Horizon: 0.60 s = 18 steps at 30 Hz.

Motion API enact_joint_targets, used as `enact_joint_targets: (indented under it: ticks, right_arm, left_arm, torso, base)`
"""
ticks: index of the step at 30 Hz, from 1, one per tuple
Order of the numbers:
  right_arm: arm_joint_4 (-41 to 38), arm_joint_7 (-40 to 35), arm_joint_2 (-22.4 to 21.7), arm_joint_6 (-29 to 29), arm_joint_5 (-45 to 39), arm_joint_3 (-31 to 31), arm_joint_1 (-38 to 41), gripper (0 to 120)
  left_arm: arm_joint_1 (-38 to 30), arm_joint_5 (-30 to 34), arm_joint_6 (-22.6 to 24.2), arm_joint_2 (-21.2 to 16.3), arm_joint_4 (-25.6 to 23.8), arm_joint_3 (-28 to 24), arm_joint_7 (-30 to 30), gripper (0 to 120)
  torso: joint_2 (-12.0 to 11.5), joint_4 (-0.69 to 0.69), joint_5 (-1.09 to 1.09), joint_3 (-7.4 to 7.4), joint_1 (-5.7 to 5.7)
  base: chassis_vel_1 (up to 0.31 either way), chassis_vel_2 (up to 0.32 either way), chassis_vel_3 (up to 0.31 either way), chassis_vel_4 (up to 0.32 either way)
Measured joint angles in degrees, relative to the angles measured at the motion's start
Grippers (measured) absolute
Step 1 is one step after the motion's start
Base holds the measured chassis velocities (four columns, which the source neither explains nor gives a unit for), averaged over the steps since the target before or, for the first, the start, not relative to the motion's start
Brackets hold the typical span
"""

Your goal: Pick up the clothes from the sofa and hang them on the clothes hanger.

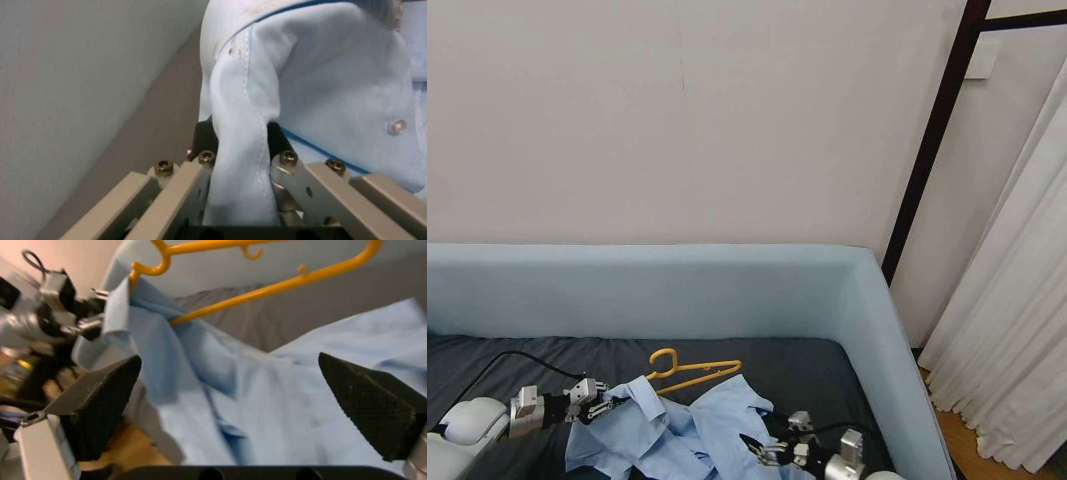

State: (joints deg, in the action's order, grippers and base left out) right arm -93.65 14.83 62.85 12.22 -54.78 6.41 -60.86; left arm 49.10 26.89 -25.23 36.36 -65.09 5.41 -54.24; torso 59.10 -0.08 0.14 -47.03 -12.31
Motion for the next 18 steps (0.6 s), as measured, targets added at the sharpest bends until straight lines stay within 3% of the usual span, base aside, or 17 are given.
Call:
enact_joint_targets:
  ticks: [9, 18]
  right_arm:
    - [10.1, -4.8, 6.8, 11.1, -1.1, 1.5, 5.4, 100]
    - [22.1, 4.1, 11.0, 9.5, 7.5, 0.3, 9.3, 100]
  left_arm:
    - [0.5, 0.2, 0.0, -0.8, -2.5, 0.2, 0.2, 6]
    - [0.6, 0.7, 0.1, -1.2, -3.9, 0.4, 0.3, 6]
  torso:
    - [0.0, 0.00, 0.01, 0.00, 0.00]
    - [0.0, -0.01, 0.00, 0.00, 0.00]
  base:
    - [0.000, 0.000, 0.000, 0.000]
    - [0.000, 0.000, 0.000, 0.000]
